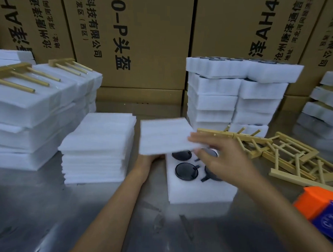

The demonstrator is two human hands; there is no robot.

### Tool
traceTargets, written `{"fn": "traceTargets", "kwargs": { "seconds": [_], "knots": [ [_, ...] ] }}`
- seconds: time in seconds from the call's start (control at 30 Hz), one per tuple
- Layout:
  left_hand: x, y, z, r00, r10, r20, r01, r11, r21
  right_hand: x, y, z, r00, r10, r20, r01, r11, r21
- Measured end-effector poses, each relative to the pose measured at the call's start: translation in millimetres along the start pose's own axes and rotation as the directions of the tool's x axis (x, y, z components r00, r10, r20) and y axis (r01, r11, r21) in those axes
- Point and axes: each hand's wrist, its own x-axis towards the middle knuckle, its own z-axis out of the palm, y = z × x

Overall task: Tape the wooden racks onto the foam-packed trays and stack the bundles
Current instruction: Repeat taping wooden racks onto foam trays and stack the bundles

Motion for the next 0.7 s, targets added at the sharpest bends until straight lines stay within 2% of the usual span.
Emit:
{"fn": "traceTargets", "kwargs": {
  "seconds": [0.1,0.17,0.23,0.27,0.33,0.4,0.47,0.53,0.6,0.7],
  "knots": [
    [-2.8,6.3,3.0,0.997,-0.077,-0.005,0.076,0.993,-0.095,-27.5,27.1,-31.4,0.976,0.167,0.138,-0.143,0.975,-0.172],
    [-7.1,6.3,8.8,0.999,-0.043,0.015,0.043,0.999,0.009,-35.1,34.2,-43.8,0.948,0.237,0.215,-0.198,0.962,-0.186],
    [-11.8,2.5,11.4,0.999,-0.008,0.046,0.003,0.994,0.114,-33.2,33.8,-51.2,0.927,0.281,0.247,-0.259,0.959,-0.118],
    [-11.6,1.3,12.0,0.998,-0.006,0.057,-0.003,0.988,0.152,-28.1,34.7,-52.8,0.929,0.31,0.205,-0.305,0.951,-0.056],
    [-8.1,2.9,12.7,0.999,-0.022,0.045,0.014,0.986,0.168,-7.7,44.3,-52.3,0.917,0.399,-0.008,-0.397,0.915,0.077],
    [-5.0,8.6,17.2,0.999,-0.045,-0.029,0.049,0.987,0.153,20.0,65.1,-47.4,0.822,0.537,-0.187,-0.522,0.843,0.128],
    [-4.1,9.0,21.1,0.99,-0.042,-0.134,0.066,0.981,0.18,44.1,88.1,-37.1,0.714,0.673,-0.194,-0.653,0.739,0.165],
    [-4.9,5.3,21.1,0.984,0.008,-0.177,0.031,0.976,0.215,59.0,111.7,-22.6,0.609,0.781,-0.14,-0.743,0.624,0.243],
    [-5.5,2.8,18.5,0.994,0.014,-0.113,0.013,0.971,0.238,68.0,131.9,-9.0,0.569,0.807,-0.158,-0.757,0.589,0.284],
    [-5.7,3.0,14.2,0.999,-0.027,-0.019,0.031,0.974,0.227,75.3,143.2,1.0,0.55,0.781,-0.297,-0.737,0.621,0.266]
  ]
}}
